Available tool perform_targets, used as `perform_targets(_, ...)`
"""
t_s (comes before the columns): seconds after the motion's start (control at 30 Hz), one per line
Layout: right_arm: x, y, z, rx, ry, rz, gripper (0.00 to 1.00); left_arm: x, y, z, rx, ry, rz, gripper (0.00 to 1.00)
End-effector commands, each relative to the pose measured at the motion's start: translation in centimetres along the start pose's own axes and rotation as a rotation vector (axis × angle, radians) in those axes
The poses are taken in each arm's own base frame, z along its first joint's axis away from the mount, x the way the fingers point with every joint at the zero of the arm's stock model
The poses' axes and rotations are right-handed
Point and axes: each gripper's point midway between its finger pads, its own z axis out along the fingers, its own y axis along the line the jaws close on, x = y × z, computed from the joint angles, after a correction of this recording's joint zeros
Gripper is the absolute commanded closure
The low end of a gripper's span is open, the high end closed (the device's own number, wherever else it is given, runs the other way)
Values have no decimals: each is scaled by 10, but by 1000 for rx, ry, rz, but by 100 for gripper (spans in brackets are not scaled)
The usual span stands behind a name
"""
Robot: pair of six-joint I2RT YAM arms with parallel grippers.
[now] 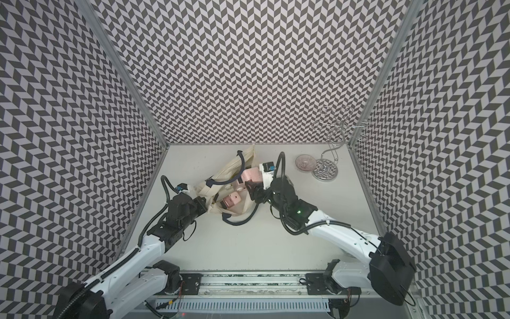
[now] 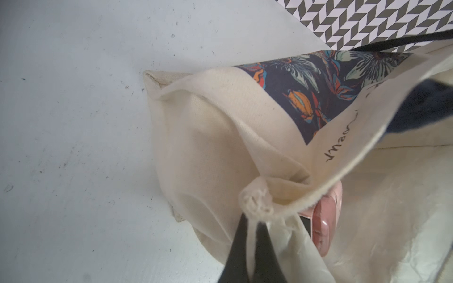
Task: Take out the pencil sharpeners from the tote bags
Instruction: Place the pencil sharpener at the center of the board.
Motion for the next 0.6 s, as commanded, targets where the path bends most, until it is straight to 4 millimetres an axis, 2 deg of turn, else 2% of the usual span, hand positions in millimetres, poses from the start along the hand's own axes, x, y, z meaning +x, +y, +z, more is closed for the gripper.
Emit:
perform_targets(0.0,-30,-8,-15,4,-73,49,60,0,0,0,-17,15,19,100)
perform_targets(0.1,-35,-45,-27,117,-100,82,60,-1,-2,-1,-13,13,21,100)
perform_targets(0.2,-34,-94,-41,280,-130,145,60,-2,-3,-1,-8,14,21,100)
perform_targets(0.23,-29,-112,-46,341,-131,171,61,-2,-4,-1,-4,14,20,100)
perform_targets(0.3,-12,-147,-53,455,-122,218,61,-2,-6,0,3,16,20,100)
perform_targets(0.4,28,-191,-56,582,-67,284,62,-2,-7,1,7,18,19,100)
perform_targets(0.5,60,-217,-52,629,-17,332,62,-1,-8,1,10,23,20,100)
perform_targets(0.57,76,-227,-47,642,0,344,62,0,-7,0,11,26,21,100)
